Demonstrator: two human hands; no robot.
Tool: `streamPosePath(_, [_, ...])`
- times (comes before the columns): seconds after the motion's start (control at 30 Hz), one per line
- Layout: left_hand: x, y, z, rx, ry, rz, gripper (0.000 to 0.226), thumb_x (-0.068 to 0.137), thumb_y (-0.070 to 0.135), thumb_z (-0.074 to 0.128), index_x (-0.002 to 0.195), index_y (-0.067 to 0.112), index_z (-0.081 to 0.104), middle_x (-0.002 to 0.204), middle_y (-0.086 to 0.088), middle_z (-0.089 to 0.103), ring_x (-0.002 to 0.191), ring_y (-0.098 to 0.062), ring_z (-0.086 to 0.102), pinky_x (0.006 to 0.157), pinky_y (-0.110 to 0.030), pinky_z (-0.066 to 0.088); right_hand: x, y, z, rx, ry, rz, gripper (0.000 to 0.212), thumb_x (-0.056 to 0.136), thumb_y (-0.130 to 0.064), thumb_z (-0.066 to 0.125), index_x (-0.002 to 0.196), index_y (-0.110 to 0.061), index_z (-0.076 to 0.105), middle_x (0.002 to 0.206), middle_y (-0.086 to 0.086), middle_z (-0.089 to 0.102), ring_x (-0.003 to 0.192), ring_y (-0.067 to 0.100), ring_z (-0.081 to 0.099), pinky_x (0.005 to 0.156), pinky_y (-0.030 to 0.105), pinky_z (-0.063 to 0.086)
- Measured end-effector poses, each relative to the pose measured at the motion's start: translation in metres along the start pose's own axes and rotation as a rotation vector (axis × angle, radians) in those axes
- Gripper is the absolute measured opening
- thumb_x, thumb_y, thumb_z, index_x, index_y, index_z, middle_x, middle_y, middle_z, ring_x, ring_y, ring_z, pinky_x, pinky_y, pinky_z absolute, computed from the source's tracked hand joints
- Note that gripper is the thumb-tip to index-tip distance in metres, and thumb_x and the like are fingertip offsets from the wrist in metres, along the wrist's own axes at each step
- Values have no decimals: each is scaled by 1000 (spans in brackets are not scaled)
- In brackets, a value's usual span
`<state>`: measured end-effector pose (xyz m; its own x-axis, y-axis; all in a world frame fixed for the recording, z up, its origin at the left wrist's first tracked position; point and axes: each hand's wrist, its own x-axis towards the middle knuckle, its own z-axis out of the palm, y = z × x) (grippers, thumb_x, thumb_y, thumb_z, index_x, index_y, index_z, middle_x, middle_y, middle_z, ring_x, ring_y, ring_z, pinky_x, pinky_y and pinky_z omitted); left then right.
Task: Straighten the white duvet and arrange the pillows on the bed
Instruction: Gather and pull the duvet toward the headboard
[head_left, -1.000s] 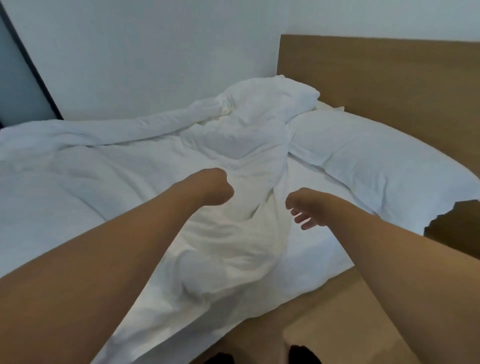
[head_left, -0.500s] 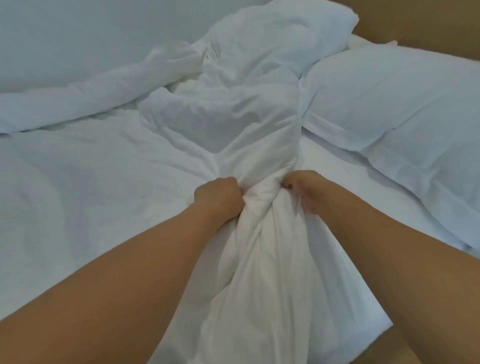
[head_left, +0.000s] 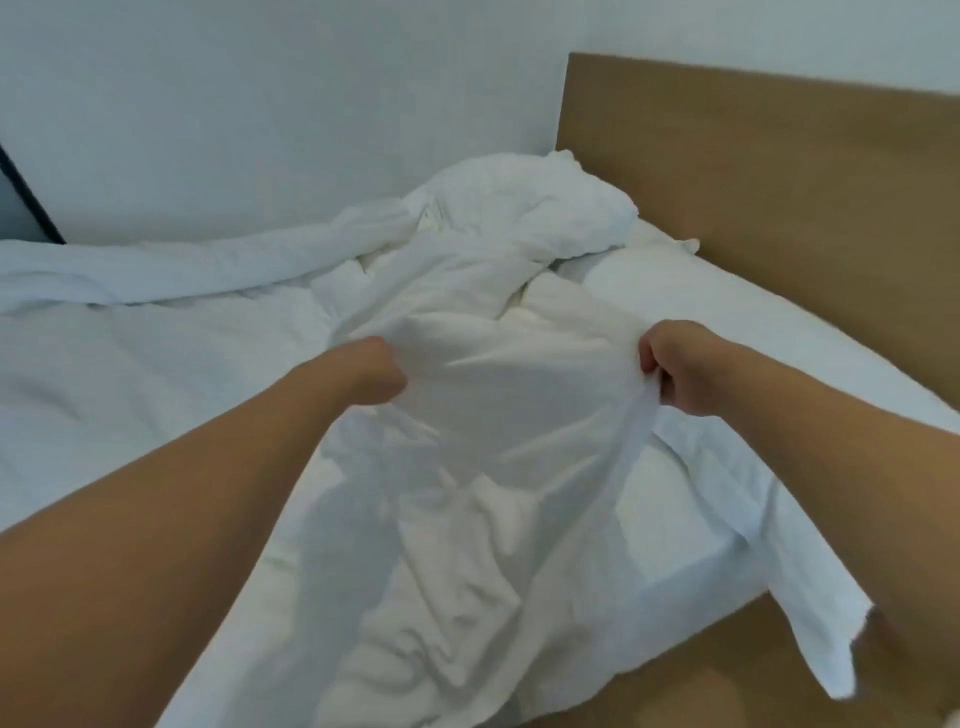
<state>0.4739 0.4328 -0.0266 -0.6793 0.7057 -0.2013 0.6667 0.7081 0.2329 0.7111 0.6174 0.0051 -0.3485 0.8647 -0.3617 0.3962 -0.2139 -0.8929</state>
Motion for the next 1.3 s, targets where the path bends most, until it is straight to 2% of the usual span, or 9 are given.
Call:
streamPosePath(0.13, [-67,69,56,-107,-173,248,59,75,38,66,127,13,55,134,-3,54,117,-27,54,103,-41,44,-58,51,-1,53,-91,-80,25,77,12,33,78,-5,51,78,10,52,68,27,51,70,37,51])
streamPosePath(0.33, [-125,111,90,388,-734,67,38,98,25,46,133,11,47,128,-8,60,106,-31,65,83,-40,51,-79,116,-79,-333,-384,181,16,92,-12,50,103,-5,60,99,13,65,86,30,64,80,40,53])
streamPosePath(0.57, [-24,168,49,21,-44,295,28,94,10,38,108,4,61,107,-8,62,93,-26,61,78,-32,45,50,112,-86,-184,-164,59,17,93,-16,50,102,-6,60,100,12,61,86,28,58,82,39,49])
streamPosePath(0.7, [64,188,79,79,-54,307,35,96,14,41,128,10,55,131,-11,53,116,-28,52,93,-31,40,138,117,-27,-164,-186,49,6,90,-13,52,84,-12,54,80,7,52,72,21,49,66,31,41])
streamPosePath(0.8, [128,162,118,119,7,131,71,85,56,51,146,28,29,150,-11,29,134,-37,34,106,-46,33,206,106,10,-94,-151,27,14,90,-17,57,77,-12,53,67,4,51,56,16,47,52,21,36])
streamPosePath(0.93, [175,97,163,186,-50,-189,100,76,82,35,153,31,-4,160,-8,-3,143,-40,11,110,-61,19,263,105,55,-139,-329,89,54,59,-47,83,100,-14,70,96,5,73,77,22,71,75,37,59])
streamPosePath(1.03, [195,57,162,165,-166,-295,91,87,75,26,155,24,-6,161,-13,-9,145,-41,6,117,-53,12,271,91,79,-123,-392,94,45,71,-21,81,111,-11,64,94,8,71,78,24,70,66,32,58])
streamPosePath(1.17, [193,50,135,55,-264,-293,73,94,64,23,154,33,-4,161,-10,-12,147,-35,5,119,-49,7,249,34,87,-405,-128,-300,36,72,-19,68,107,-11,65,99,10,69,92,30,65,70,29,50])
streamPosePath(1.3, [174,90,80,-25,-90,-190,75,86,72,18,152,41,1,162,-9,-3,147,-32,3,118,-53,7,196,-62,28,-409,84,-509,36,73,-23,65,108,-16,66,103,7,68,95,29,64,81,37,54])
